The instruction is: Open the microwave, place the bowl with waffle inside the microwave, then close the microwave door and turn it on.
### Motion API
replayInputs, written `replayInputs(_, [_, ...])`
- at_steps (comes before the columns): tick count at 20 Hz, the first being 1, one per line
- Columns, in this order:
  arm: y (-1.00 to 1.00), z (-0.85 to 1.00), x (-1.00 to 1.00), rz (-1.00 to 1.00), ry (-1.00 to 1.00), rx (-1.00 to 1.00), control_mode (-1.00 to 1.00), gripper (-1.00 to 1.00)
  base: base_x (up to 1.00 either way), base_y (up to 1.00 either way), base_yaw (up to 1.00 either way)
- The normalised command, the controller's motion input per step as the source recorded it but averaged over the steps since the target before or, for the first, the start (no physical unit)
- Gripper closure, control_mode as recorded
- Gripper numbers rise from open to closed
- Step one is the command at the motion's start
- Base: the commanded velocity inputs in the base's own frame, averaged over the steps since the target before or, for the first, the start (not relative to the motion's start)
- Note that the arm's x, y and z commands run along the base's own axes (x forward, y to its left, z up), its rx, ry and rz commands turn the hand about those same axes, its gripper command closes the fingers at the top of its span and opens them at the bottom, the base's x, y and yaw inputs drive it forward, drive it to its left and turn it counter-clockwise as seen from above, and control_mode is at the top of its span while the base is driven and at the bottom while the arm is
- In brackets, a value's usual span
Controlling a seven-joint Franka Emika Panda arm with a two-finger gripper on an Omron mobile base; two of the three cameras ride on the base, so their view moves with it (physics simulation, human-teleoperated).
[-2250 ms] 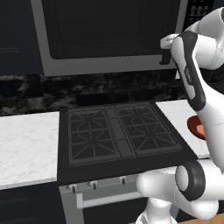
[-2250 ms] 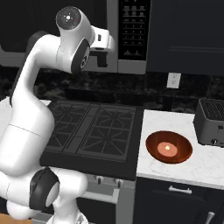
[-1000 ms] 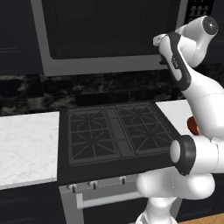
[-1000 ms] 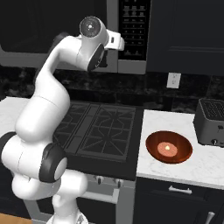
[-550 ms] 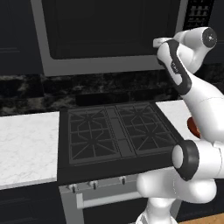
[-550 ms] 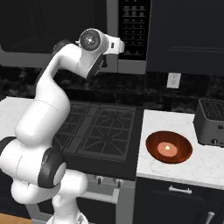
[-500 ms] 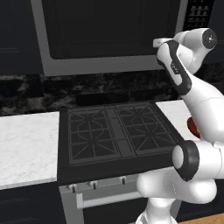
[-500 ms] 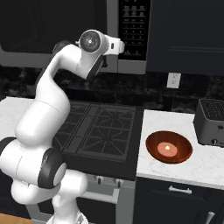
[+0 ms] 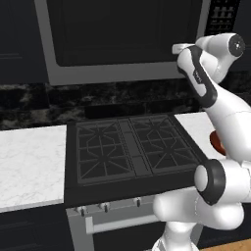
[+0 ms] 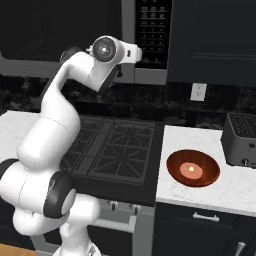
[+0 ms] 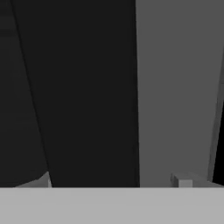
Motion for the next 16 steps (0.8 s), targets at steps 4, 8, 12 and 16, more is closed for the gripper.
replayInputs(4, [0.13, 0.10, -0.60, 0.07, 0.00, -0.02, -1.00, 1.00, 0.00, 0.00, 0.00])
replayInputs(8, [0.18, 0.30, -0.78, 0.02, 0.00, -0.05, -1.00, 1.00, 0.00, 0.00, 0.00])
replayInputs(12, [0.29, 0.32, -0.81, 0.04, 0.00, -0.07, -1.00, 1.00, 0.00, 0.00, 0.00])
replayInputs(16, [0.33, 0.30, -0.90, 0.04, 0.00, -0.08, -1.00, 1.00, 0.00, 0.00, 0.00])
